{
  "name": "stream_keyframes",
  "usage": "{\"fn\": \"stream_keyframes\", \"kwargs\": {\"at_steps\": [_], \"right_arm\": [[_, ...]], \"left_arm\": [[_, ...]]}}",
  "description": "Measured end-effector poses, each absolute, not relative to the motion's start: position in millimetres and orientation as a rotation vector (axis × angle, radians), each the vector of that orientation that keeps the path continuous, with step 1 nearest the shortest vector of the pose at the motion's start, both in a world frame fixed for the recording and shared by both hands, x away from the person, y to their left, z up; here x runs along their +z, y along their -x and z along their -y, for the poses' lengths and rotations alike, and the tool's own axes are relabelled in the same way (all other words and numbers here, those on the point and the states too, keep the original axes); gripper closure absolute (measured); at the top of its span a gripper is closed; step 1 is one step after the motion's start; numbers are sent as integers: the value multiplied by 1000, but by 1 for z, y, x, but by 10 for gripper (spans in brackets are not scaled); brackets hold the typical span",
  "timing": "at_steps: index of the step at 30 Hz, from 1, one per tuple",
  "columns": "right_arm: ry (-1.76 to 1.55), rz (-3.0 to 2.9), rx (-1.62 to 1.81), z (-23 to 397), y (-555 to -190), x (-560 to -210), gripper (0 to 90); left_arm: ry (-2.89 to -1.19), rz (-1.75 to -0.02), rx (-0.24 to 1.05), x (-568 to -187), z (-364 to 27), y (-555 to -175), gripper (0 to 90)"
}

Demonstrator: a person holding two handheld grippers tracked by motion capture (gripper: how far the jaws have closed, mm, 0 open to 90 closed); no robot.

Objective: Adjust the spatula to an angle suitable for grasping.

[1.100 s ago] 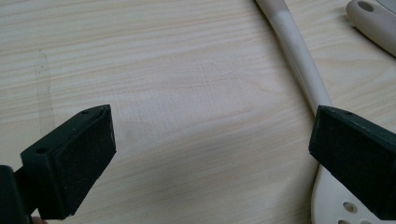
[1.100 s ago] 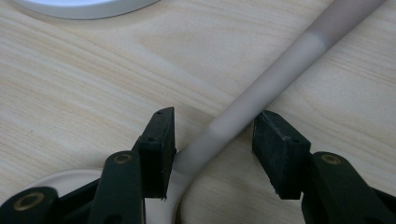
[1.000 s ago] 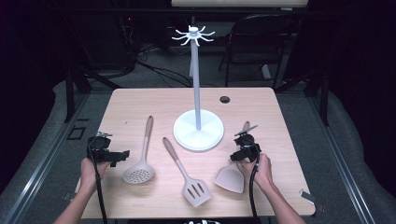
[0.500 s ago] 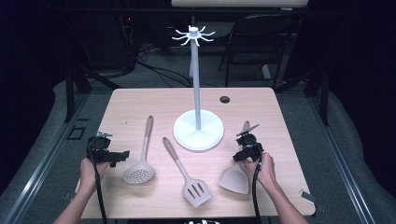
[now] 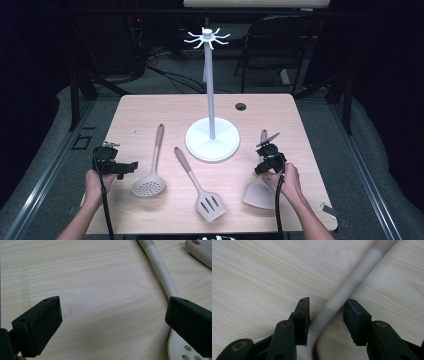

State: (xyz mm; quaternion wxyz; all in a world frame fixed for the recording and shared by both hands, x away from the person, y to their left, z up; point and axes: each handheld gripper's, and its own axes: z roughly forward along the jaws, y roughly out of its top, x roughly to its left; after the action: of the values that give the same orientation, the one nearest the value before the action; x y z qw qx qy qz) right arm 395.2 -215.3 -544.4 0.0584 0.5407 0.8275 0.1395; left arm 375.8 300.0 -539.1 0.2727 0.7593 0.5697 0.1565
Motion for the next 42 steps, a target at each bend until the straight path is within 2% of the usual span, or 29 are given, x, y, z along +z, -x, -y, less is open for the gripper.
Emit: {"fn": "stream_keyframes", "kwargs": {"at_steps": [19, 20, 28, 34, 38, 42], "right_arm": [[-1596, -2549, 343, 233, -391, -542, 631], [-1563, -2595, 265, 237, -392, -538, 640], [-1652, -2591, 349, 249, -389, -541, 656], [-1717, -2553, 442, 256, -392, -543, 621], [-1708, -2515, 432, 252, -394, -543, 667], [-1697, -2476, 405, 245, -396, -543, 675]], "left_arm": [[-2053, -1521, 414, -540, -299, -376, 9], [-2054, -1521, 413, -540, -299, -376, 9], [-2052, -1519, 418, -541, -298, -376, 9], [-2063, -1512, 416, -541, -296, -377, 9], [-2065, -1514, 417, -541, -296, -377, 10], [-2065, -1512, 422, -541, -295, -377, 10]]}}
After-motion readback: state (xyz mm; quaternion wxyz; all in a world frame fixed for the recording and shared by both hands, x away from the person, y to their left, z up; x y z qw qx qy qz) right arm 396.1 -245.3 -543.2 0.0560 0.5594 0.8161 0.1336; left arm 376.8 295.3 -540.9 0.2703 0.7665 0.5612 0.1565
